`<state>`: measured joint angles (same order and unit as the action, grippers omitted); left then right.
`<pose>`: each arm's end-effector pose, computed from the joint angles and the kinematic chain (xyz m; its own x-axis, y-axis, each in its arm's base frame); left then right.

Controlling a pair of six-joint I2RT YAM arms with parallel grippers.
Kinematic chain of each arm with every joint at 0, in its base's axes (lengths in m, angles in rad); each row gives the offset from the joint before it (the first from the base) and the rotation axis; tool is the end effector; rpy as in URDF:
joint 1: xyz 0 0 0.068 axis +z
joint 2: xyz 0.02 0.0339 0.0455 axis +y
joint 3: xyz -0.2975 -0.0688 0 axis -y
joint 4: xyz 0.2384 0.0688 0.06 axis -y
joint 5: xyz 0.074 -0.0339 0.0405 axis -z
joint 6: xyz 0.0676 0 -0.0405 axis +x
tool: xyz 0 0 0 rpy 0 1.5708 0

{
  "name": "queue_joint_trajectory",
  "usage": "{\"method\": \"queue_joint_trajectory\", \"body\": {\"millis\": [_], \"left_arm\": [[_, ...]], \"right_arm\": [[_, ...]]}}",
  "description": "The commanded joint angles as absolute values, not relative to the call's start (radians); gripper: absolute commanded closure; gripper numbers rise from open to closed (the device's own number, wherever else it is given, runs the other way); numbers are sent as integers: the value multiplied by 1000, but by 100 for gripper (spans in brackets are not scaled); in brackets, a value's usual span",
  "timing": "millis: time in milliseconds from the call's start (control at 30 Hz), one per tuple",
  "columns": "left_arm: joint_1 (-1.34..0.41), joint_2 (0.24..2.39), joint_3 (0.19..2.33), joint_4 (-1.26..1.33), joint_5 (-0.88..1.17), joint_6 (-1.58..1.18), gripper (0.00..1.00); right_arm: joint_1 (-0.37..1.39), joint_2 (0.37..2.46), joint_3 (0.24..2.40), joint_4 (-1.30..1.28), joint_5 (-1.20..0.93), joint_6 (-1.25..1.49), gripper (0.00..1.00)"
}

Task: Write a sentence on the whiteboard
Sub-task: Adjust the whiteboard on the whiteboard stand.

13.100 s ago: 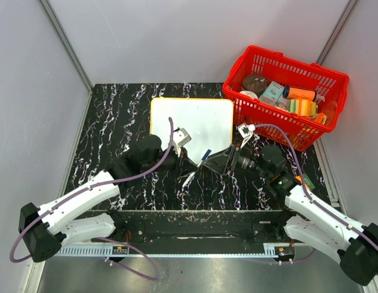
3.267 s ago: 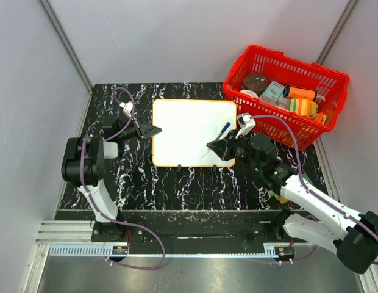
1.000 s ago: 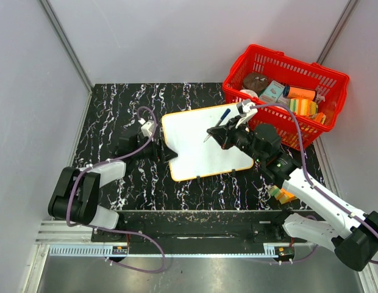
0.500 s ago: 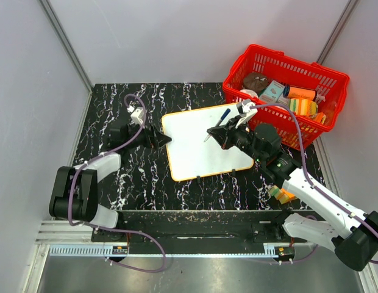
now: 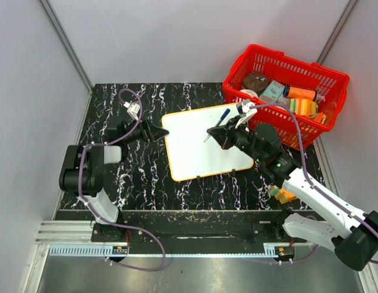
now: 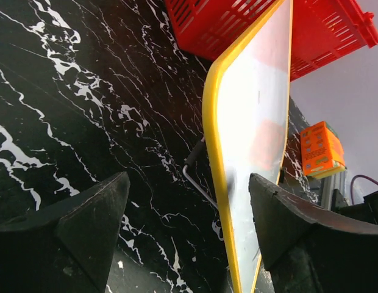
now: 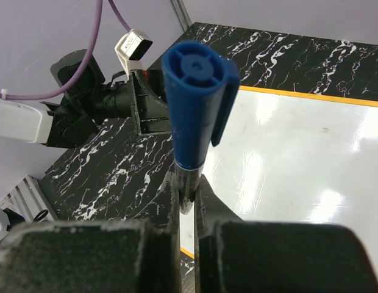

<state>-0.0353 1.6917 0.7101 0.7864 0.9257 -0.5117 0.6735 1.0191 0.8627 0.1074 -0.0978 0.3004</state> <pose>0.3486 -0.0664 0.2217 -0.5630 -0.2747 -0.7795 0.6066 0.5032 -0.6155 0.1913 0.1611 0.3821 -0.2428 0.1830 -0.9527 -0.6544 0.6940 0.3001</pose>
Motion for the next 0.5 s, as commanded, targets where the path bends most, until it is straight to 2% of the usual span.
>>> {"method": "queue_joint_trajectory", "body": {"millis": [0,267,467], "left_arm": [[-31,1732,768,1003,1029,-595,18],[-28,1779,790,1046,1051,-629,19],[-20,1868,834,1190,1094,-755,30]], "right_arm": [[667,1025,881,126,-100,291,100],[667,1051,882,133,-101,302,100],[669,1068,867,160,-101,316,100]]}}
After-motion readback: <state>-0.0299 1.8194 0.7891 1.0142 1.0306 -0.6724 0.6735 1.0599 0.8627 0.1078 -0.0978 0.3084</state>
